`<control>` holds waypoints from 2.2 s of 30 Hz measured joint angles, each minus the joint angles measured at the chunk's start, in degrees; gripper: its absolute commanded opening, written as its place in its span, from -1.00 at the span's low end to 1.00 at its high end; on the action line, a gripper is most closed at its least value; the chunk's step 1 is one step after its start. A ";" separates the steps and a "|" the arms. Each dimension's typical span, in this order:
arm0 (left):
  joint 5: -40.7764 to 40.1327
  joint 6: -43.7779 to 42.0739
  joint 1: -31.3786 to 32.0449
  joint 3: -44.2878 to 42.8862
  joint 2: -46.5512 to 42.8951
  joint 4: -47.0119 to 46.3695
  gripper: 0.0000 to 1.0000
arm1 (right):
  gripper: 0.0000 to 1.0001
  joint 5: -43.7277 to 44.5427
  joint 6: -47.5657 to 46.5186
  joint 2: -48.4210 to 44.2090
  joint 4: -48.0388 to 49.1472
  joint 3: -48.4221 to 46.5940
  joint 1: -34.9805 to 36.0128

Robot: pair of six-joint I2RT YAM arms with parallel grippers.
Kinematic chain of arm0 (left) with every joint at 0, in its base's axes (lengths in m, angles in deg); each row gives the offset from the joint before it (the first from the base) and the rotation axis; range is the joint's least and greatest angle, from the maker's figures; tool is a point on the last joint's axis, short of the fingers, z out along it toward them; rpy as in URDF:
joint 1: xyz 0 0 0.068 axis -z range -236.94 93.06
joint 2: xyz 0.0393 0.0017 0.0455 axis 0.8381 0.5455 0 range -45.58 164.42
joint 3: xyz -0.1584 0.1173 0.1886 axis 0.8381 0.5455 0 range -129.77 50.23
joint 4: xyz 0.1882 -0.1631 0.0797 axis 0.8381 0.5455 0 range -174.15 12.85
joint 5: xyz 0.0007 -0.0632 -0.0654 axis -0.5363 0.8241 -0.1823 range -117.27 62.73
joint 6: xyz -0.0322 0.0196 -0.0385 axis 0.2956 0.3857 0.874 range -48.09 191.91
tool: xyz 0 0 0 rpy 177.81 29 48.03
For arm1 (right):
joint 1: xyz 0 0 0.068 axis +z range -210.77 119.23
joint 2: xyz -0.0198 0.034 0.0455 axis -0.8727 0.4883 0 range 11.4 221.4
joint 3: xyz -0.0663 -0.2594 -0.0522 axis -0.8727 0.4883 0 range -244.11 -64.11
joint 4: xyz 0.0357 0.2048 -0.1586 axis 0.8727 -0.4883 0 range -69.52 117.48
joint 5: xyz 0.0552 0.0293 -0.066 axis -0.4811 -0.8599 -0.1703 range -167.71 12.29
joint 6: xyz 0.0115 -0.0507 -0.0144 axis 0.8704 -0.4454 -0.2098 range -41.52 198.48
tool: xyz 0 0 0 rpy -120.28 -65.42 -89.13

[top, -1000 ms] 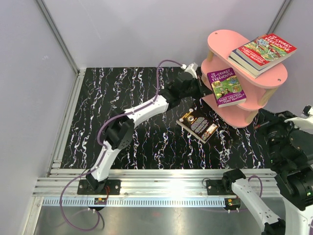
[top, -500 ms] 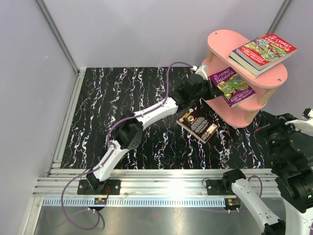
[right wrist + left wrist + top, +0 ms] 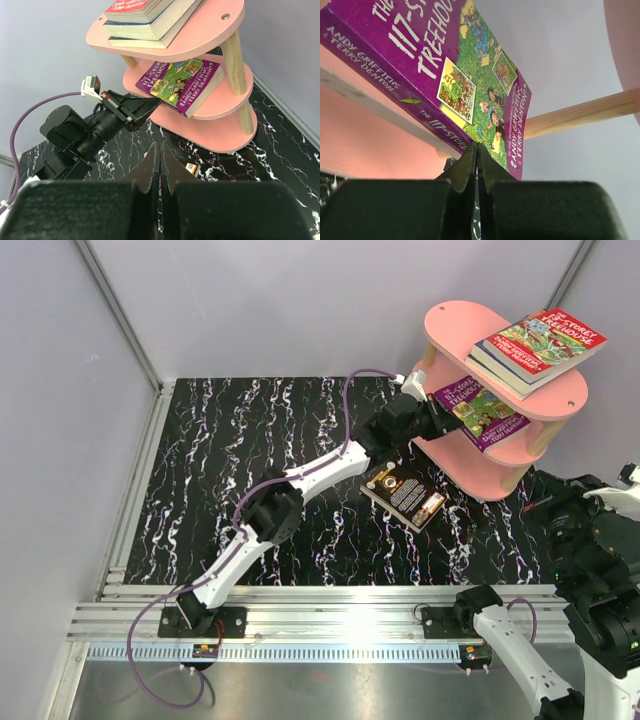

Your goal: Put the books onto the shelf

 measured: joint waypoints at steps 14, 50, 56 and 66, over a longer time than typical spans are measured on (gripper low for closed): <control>2.54 -2.95 -3.37 43.47 -25.44 -8.44 -0.47 | 0.93 -19.91 2.78 -2.60 3.80 15.89 -0.02; 5.57 -17.90 -13.86 42.25 -16.92 8.35 0.03 | 0.86 -20.92 22.93 49.62 31.93 39.06 -0.50; 7.80 -17.86 -13.86 42.25 -16.52 8.07 0.01 | -0.10 -22.95 23.63 52.00 36.89 39.45 -0.50; 11.23 -17.31 -14.34 44.61 -15.91 2.34 -0.06 | -1.00 -25.75 25.51 50.99 43.71 42.25 -0.92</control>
